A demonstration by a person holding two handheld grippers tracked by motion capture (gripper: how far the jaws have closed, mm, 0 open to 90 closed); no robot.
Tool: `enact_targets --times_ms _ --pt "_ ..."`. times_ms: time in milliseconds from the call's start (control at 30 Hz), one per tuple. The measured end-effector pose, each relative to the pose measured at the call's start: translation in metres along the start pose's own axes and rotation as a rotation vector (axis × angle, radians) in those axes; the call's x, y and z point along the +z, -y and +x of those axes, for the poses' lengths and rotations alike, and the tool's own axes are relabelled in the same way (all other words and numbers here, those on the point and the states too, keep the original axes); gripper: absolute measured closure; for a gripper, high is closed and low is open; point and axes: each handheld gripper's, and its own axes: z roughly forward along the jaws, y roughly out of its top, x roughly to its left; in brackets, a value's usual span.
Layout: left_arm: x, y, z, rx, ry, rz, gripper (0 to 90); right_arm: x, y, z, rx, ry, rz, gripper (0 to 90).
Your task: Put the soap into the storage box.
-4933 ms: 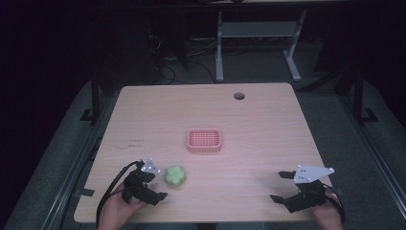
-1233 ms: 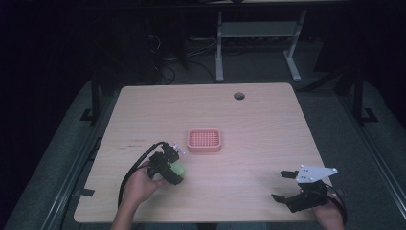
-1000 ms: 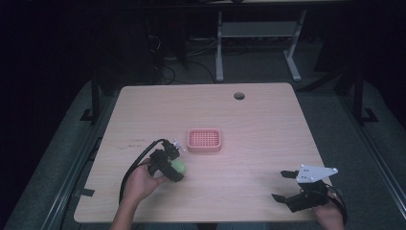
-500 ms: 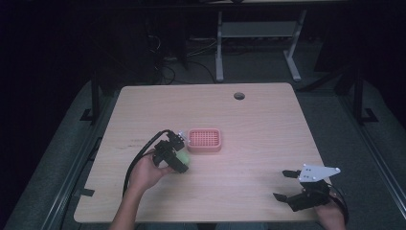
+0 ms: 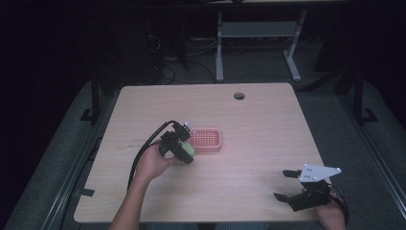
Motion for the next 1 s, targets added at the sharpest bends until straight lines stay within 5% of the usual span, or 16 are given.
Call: enact_targets --times_ms 1000 --pt "0.008 -0.054 0.017 -0.013 0.012 -0.021 25.0 0.0 0.0 0.0 0.006 0.003 -0.009 13.8"
